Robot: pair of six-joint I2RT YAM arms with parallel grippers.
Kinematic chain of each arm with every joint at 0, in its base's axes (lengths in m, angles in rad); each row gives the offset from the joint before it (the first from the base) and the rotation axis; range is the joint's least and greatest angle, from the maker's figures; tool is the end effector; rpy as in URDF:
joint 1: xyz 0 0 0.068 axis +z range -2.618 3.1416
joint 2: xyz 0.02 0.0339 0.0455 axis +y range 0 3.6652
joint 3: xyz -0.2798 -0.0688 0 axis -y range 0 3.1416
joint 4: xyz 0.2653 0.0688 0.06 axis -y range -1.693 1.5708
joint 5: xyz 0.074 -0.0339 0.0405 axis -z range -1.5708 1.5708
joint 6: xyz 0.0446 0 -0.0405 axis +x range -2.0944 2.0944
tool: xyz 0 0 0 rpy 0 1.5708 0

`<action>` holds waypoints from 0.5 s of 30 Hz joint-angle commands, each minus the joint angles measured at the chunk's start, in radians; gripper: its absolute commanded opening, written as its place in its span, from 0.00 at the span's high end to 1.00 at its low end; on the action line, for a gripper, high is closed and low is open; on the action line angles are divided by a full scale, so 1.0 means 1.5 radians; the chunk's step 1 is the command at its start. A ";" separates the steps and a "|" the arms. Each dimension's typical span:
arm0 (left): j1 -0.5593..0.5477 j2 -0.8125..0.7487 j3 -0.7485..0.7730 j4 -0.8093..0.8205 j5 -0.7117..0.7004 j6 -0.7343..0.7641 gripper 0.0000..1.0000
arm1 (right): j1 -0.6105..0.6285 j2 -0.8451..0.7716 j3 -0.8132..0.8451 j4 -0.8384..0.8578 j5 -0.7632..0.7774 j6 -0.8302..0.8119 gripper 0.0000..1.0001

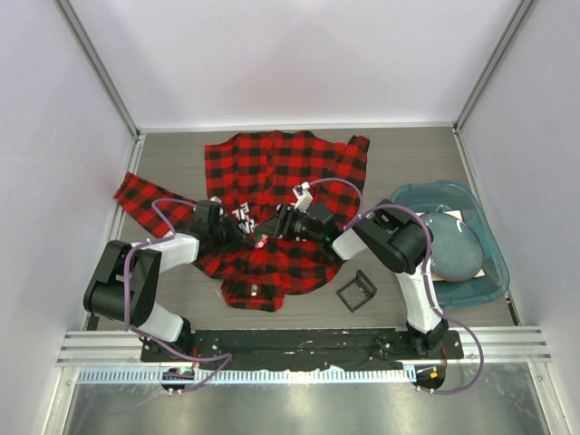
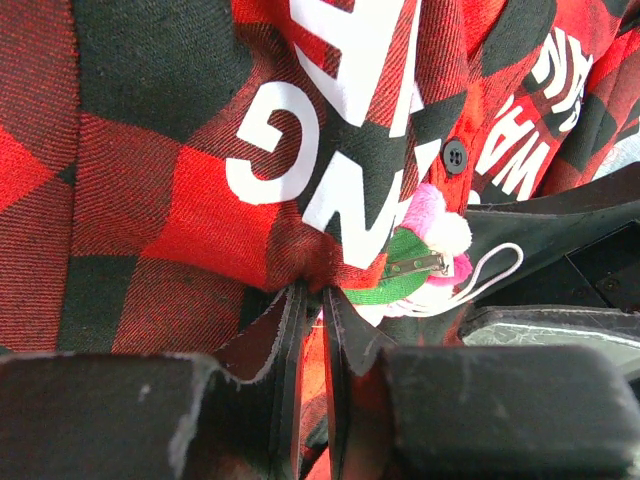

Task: Remove the brooch from the garment
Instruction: Open the brooch over the flattened clothing.

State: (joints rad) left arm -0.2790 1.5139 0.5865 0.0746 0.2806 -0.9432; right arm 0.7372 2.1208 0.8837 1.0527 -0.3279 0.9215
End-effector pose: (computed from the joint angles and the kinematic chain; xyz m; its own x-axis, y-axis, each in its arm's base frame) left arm 0.2736 -0.0912 0.1286 -0.7811 -0.5853 -0.2175 -0.3278 0.6808 -0.6550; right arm 0.3043 0.2957 0.0997 -0.7757 0.3142 -0.5473 -0.4184 0.3933 0.8187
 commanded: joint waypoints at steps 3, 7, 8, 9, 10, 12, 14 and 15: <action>0.001 0.014 -0.004 -0.007 -0.002 0.002 0.84 | 0.002 -0.025 0.031 -0.036 0.012 -0.031 0.37; 0.000 0.011 -0.005 -0.007 -0.002 0.002 0.84 | 0.007 -0.035 0.063 -0.152 0.051 -0.053 0.38; 0.000 0.011 -0.004 -0.007 -0.003 0.003 0.84 | 0.007 -0.036 0.070 -0.165 0.056 -0.053 0.38; 0.000 0.011 -0.004 -0.007 -0.003 0.002 0.84 | 0.008 -0.038 0.075 -0.187 0.058 -0.051 0.38; 0.001 0.011 -0.004 -0.007 -0.003 0.002 0.84 | 0.009 -0.041 0.078 -0.198 0.065 -0.051 0.38; 0.001 0.011 -0.004 -0.007 -0.003 0.002 0.84 | 0.011 -0.052 0.087 -0.238 0.073 -0.053 0.38; 0.000 0.011 -0.003 -0.007 -0.003 0.002 0.84 | 0.014 -0.062 0.098 -0.262 0.087 -0.057 0.37; 0.000 0.012 -0.003 -0.007 -0.003 0.003 0.84 | 0.016 -0.065 0.104 -0.297 0.092 -0.060 0.36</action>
State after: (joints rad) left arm -0.2790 1.5166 0.5865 0.0772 0.2813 -0.9436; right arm 0.7490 2.0945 0.9913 0.7658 -0.2569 0.8688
